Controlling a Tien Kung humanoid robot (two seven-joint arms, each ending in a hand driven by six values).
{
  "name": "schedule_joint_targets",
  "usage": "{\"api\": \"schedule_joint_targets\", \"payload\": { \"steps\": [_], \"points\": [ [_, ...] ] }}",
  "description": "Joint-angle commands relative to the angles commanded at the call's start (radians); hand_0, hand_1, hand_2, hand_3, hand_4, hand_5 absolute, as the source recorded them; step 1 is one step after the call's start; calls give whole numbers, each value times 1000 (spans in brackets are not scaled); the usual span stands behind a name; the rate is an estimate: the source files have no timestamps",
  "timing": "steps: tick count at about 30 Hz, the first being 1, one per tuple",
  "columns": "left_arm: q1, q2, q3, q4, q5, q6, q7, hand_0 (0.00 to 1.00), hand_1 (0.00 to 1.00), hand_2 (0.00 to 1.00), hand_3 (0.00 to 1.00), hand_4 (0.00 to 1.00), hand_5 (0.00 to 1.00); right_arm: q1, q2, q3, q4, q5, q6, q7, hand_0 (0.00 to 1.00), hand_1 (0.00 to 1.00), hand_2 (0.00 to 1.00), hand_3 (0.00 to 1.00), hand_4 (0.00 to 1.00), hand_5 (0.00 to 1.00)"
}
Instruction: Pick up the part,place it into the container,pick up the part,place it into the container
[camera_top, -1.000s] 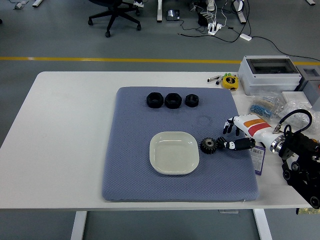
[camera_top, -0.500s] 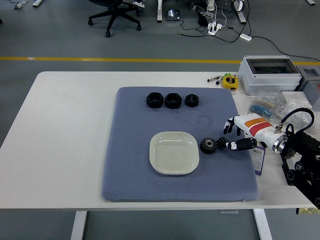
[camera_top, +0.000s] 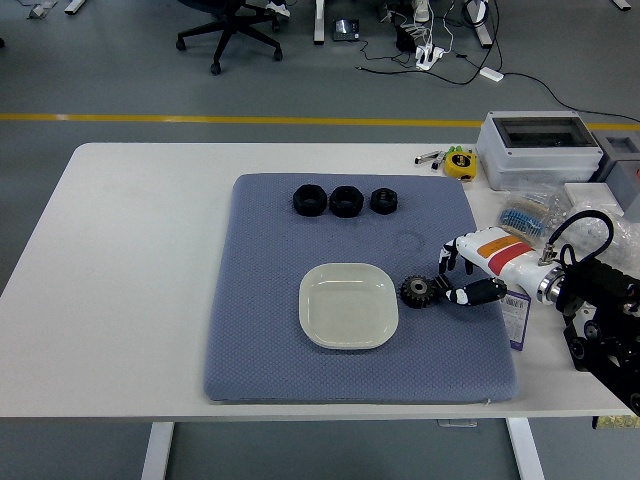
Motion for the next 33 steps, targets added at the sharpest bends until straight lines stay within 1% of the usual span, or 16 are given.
{"api": "schedule_joint_targets", "payload": {
  "steps": [7, 12, 16, 17, 22, 23, 28, 29, 33],
  "points": [
    [-1, 1, -1, -1, 3, -2, 1, 684, 640, 647, 554, 618, 582, 37, -25, -59, 24, -20, 3, 4, 235, 377, 517, 513, 768, 384],
    [-1, 0, -2, -1, 7, -2, 3, 683, 641, 647, 554, 618, 582, 72, -31, -111, 14, -39, 1, 7, 242, 385, 532, 514, 769, 384],
    [-2, -1, 0, -2, 4, -1, 3, 683, 641, 647, 554, 618, 582, 90, -36, -127, 6, -70, -4, 6, 242, 385, 532, 514, 769, 384],
    [-3, 0, 1, -2, 3, -1, 2, 684, 641, 647, 554, 619, 584, 93, -38, -127, 7, -77, -5, 6, 285, 414, 604, 567, 800, 385],
    [-3, 0, 1, -2, 3, -2, 2, 684, 641, 647, 554, 619, 584, 104, -44, -123, 12, -99, -11, 5, 285, 414, 604, 567, 800, 385],
    [-3, 0, 1, -2, 3, -2, 2, 684, 641, 648, 554, 619, 584, 105, -44, -123, 13, -101, -11, 5, 303, 428, 667, 599, 825, 387],
    [-3, 0, 0, -2, 8, -3, 4, 684, 641, 648, 554, 619, 584, 115, -46, -137, 12, -112, -10, 4, 303, 428, 667, 599, 825, 387],
    [-3, 0, -1, -2, 9, -3, 4, 684, 641, 648, 554, 619, 585, 117, -45, -141, 10, -114, -10, 4, 314, 439, 681, 622, 839, 390],
    [-4, 0, 1, -3, 7, -4, 5, 684, 641, 648, 554, 619, 585, 123, -45, -162, 3, -123, -10, 5, 314, 439, 681, 622, 839, 390]
  ]
}}
